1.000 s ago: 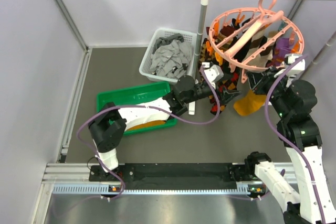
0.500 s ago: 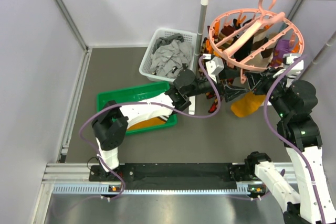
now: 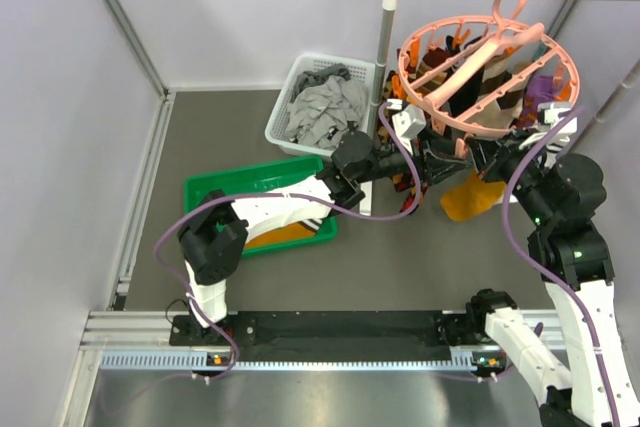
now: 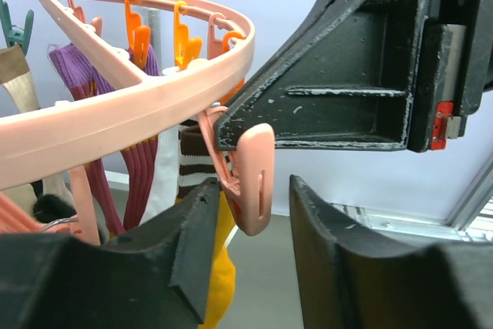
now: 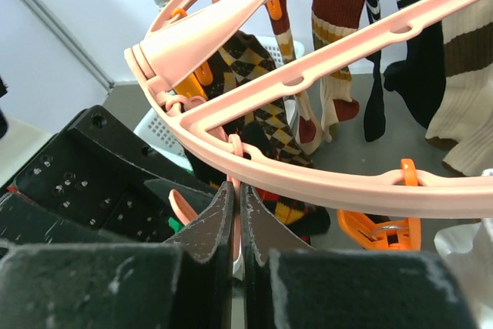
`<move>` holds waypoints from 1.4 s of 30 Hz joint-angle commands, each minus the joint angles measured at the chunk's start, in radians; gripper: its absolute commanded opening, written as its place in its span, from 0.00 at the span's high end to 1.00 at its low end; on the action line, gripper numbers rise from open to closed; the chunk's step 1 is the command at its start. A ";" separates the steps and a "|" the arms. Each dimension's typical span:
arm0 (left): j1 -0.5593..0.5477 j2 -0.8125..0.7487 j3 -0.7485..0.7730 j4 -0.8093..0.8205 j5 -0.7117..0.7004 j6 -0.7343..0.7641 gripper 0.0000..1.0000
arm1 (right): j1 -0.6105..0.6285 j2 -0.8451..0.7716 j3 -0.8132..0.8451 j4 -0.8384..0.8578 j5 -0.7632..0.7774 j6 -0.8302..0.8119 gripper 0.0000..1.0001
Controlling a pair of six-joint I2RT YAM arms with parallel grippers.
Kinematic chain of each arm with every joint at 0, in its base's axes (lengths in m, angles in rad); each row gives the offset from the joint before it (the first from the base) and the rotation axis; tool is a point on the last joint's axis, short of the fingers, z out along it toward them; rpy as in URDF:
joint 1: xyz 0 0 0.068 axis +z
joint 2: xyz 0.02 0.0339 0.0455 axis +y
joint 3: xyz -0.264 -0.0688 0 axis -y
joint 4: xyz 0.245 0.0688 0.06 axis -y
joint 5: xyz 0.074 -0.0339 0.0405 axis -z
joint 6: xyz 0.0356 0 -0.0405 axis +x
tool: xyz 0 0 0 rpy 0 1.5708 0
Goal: Clip the socks to the hanger
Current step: Open the clamp at the hanger.
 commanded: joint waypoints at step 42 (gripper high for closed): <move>-0.063 -0.083 -0.026 -0.151 -0.201 0.294 1.00 | 0.004 0.071 0.058 0.010 -0.038 -0.024 0.41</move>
